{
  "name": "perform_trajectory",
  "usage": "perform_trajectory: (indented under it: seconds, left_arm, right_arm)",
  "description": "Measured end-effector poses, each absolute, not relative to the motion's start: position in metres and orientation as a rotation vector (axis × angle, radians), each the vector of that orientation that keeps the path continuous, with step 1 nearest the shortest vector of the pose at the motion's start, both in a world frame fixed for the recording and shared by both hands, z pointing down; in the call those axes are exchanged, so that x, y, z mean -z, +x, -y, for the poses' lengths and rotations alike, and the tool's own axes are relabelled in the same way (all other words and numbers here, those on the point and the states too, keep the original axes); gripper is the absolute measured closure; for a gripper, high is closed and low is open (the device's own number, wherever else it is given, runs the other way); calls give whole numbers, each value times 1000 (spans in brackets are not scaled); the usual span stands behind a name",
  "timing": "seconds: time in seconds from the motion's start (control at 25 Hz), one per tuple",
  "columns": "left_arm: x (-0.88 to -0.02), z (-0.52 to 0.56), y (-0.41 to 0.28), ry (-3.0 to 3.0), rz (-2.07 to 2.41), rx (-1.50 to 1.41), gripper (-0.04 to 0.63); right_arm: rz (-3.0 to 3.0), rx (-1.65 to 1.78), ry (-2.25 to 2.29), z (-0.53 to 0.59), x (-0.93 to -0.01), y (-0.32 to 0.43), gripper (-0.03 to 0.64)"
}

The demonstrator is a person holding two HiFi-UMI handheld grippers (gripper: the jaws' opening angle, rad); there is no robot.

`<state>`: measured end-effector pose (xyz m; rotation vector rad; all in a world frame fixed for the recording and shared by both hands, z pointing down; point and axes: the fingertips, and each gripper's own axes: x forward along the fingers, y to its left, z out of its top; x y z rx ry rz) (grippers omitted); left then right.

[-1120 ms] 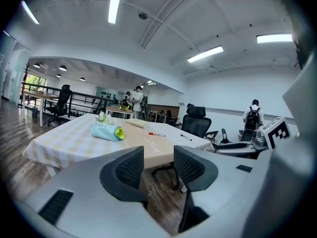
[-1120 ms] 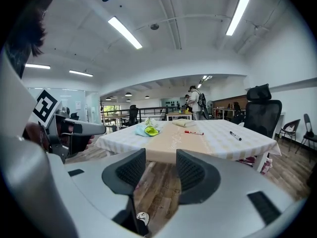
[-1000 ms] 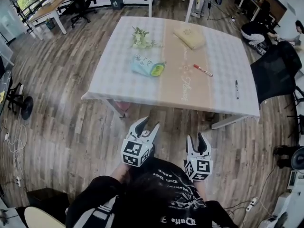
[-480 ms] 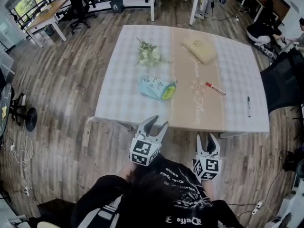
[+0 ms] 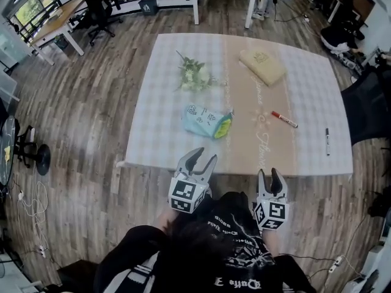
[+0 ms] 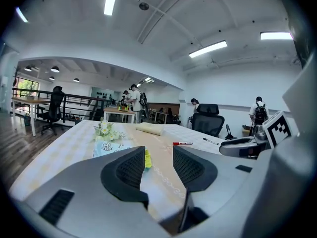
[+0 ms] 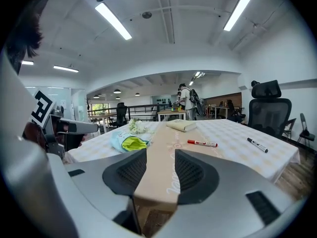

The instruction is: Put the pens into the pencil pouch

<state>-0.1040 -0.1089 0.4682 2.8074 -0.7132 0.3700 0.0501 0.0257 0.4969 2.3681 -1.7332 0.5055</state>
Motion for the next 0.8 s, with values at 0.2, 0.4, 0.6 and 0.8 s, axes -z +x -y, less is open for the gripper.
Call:
perform_trajectory:
  seconds: [0.2,0.4,0.6,0.8]
  left_arm:
    - [-470,116,-96,2800,734,-368,405]
    - [-475,126,-85,2755,798,-383,405]
    - [-472,138,-67,2719,883,-378,405]
    - [-469,147,-47,2687,958,-372,405]
  right_arm:
    - [1730,-519,2366,-21,-499,66,431]
    - [1769,-528,2313,-7,-501,91,431]
    - [1845,-541,2214,12,-499,133,446]
    - [1850,-517,2171,24,-495,187,442]
